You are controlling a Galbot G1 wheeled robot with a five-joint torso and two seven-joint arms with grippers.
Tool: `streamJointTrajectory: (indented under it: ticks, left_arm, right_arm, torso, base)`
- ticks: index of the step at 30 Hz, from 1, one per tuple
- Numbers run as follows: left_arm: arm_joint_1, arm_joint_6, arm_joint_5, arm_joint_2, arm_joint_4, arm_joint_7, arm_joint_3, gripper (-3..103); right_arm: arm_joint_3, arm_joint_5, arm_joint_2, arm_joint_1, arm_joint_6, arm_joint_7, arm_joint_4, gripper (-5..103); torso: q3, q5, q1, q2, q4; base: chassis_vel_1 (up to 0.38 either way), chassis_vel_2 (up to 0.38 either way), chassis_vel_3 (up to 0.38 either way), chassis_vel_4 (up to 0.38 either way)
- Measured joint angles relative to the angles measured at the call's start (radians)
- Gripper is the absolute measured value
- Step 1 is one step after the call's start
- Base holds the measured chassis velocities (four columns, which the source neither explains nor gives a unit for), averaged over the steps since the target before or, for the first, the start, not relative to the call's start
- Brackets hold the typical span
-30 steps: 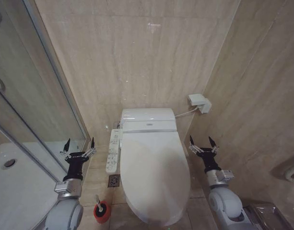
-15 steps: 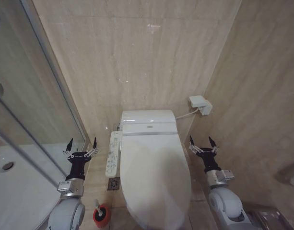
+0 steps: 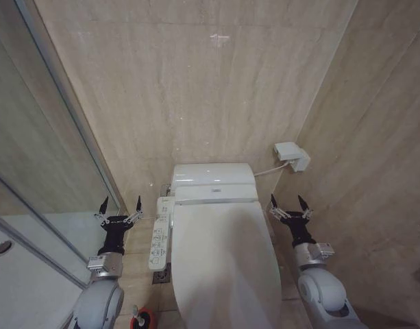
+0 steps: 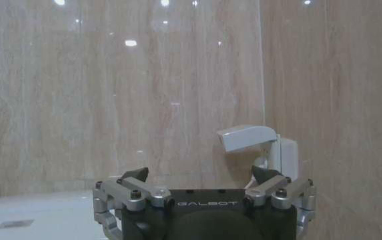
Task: Open the toilet lid, clean the toilet bowl with a toilet brush, close the toilet lid, and flush.
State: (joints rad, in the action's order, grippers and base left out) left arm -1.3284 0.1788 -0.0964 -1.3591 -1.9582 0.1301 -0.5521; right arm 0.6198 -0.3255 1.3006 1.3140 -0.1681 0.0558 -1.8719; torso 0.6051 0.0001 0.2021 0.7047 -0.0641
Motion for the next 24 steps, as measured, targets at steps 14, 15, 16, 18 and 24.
streamJointTrajectory:
  ticks: [14,15,16,18,24]
  left_arm:
    - [0.032,0.010,0.000,0.000,0.046,-0.004,0.009,100]
    - [0.033,0.010,0.000,-0.001,0.049,-0.004,0.010,100]
    - [0.033,0.012,0.001,-0.002,0.051,-0.004,0.011,100]
    - [0.033,0.014,0.002,-0.003,0.054,-0.005,0.012,100]
    - [0.034,0.022,0.006,-0.008,0.064,-0.005,0.013,100]
  right_arm:
    - [0.000,0.000,0.000,0.000,0.000,0.000,0.000,100]
    - [0.000,0.000,0.000,0.000,0.000,0.000,0.000,100]
    - [0.000,0.000,0.000,0.000,0.000,0.000,0.000,100]
    - [0.000,0.000,0.000,0.000,0.000,0.000,0.000,100]
    - [0.000,0.000,0.000,0.000,0.000,0.000,0.000,100]
  torso:
    - [0.001,-0.0001,0.001,0.000,0.0000]
    - [0.000,0.0000,0.001,0.000,0.0000]
    - [0.000,0.0000,0.001,0.000,0.0000]
    - [0.000,-0.0001,0.000,0.000,-0.0001]
    - [0.000,-0.0001,0.000,0.000,0.0001]
  base:
    - [-0.062,0.059,0.068,-0.059]
    - [0.000,0.000,0.000,0.000]
    - [0.000,0.000,0.000,0.000]
    - [0.000,0.000,0.000,0.000]
    - [-0.034,0.027,0.031,-0.044]
